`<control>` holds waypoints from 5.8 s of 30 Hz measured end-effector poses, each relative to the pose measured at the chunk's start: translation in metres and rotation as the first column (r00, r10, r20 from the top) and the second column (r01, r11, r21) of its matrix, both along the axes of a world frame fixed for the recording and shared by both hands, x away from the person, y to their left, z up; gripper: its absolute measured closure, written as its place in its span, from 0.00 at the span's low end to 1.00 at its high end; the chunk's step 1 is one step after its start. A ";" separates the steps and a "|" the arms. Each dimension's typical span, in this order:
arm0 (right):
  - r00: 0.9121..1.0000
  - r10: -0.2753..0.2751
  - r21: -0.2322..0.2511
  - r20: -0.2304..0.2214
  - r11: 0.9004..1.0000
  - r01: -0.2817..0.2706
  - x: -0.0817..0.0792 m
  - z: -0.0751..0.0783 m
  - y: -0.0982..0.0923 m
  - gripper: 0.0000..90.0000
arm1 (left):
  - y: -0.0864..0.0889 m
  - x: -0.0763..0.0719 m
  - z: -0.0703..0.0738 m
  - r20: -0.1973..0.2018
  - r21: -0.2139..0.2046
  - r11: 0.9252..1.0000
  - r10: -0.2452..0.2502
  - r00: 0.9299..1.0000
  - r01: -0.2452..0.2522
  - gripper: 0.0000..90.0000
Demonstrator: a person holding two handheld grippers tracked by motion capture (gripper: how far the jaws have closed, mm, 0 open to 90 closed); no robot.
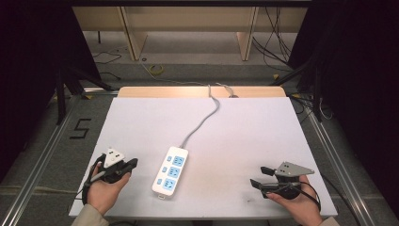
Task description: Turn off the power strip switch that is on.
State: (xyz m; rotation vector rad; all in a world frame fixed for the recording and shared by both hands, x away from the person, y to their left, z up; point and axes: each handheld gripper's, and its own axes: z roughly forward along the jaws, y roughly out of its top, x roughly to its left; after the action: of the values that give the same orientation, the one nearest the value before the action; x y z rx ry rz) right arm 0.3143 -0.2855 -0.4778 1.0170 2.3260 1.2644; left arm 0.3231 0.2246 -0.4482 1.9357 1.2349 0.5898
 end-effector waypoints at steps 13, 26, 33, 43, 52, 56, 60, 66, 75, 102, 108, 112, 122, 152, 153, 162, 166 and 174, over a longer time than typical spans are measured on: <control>1.000 0.002 0.000 -0.003 1.000 -0.002 0.000 0.000 0.000 0.39 | -0.024 -0.005 0.001 -0.088 -0.011 0.996 -0.094 0.992 0.093 0.99; 1.000 0.001 0.002 -0.004 1.000 -0.001 0.000 0.000 0.000 0.39 | -0.043 -0.009 0.002 -0.140 0.000 0.990 -0.140 0.980 0.142 0.99; 1.000 0.001 0.004 -0.004 1.000 -0.001 0.000 0.000 0.000 0.39 | -0.048 -0.010 0.004 -0.167 0.015 0.989 -0.142 0.976 0.146 0.99; 1.000 0.003 0.002 -0.006 1.000 -0.003 0.000 0.000 0.001 0.39 | -0.059 -0.008 0.004 -0.194 0.031 0.987 -0.148 0.970 0.157 1.00; 1.000 0.003 0.003 -0.006 1.000 -0.003 -0.001 0.000 0.001 0.39 | -0.065 -0.007 0.003 -0.218 0.035 0.987 -0.144 0.965 0.155 1.00; 1.000 0.003 0.004 -0.006 1.000 -0.003 -0.001 0.000 0.001 0.39 | -0.067 -0.006 0.004 -0.224 0.044 0.988 -0.138 0.965 0.151 0.99; 1.000 0.006 0.004 -0.009 1.000 -0.006 0.000 0.000 0.001 0.39 | -0.069 -0.004 0.004 -0.241 0.054 0.989 -0.122 0.963 0.139 1.00; 1.000 0.004 0.005 -0.007 1.000 -0.004 0.000 0.000 0.001 0.39 | -0.074 -0.003 0.001 -0.267 0.066 0.987 -0.124 0.956 0.146 1.00; 1.000 0.006 0.005 -0.007 1.000 -0.006 0.000 0.000 0.001 0.39 | -0.077 -0.001 -0.001 -0.287 0.082 0.985 -0.123 0.950 0.152 1.00; 1.000 0.005 0.006 -0.010 1.000 -0.005 -0.001 0.000 0.001 0.39 | -0.081 0.001 0.000 -0.299 0.120 0.982 -0.106 0.948 0.148 1.00; 1.000 0.006 0.005 -0.009 1.000 -0.005 -0.001 0.000 0.001 0.39 | -0.082 0.000 0.000 -0.298 0.136 0.979 -0.107 0.949 0.153 1.00; 1.000 0.006 0.004 -0.009 1.000 -0.006 -0.001 0.000 0.001 0.39 | -0.083 0.000 -0.001 -0.291 0.139 0.979 -0.106 0.951 0.152 1.00; 1.000 0.007 0.004 -0.010 1.000 -0.007 -0.001 0.000 0.001 0.39 | -0.083 -0.001 -0.001 -0.287 0.146 0.976 -0.114 0.951 0.161 1.00; 1.000 0.008 0.002 -0.010 1.000 -0.008 -0.001 0.000 0.000 0.39 | -0.083 -0.003 -0.002 -0.275 0.146 0.977 -0.112 0.955 0.157 1.00; 1.000 0.008 0.002 -0.010 1.000 -0.008 -0.001 0.000 0.000 0.39 | -0.083 -0.003 -0.002 -0.274 0.148 0.977 -0.112 0.955 0.157 1.00; 1.000 0.008 0.003 -0.010 1.000 -0.008 -0.001 0.000 0.000 0.39 | -0.086 -0.004 -0.001 -0.282 0.147 0.975 -0.122 0.952 0.169 1.00; 1.000 0.008 0.003 -0.010 1.000 -0.008 -0.001 0.000 0.000 0.39 | -0.086 -0.004 -0.001 -0.280 0.150 0.974 -0.121 0.952 0.168 1.00; 1.000 0.006 0.005 -0.010 1.000 -0.006 -0.001 0.000 0.001 0.39 | -0.086 -0.005 -0.001 -0.278 0.154 0.973 -0.124 0.953 0.172 1.00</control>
State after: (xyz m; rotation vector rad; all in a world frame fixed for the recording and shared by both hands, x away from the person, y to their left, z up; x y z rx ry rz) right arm 0.3137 -0.2850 -0.4777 1.0213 2.3367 1.2707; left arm 0.3180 0.1385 -0.4494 2.2949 1.2170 0.3796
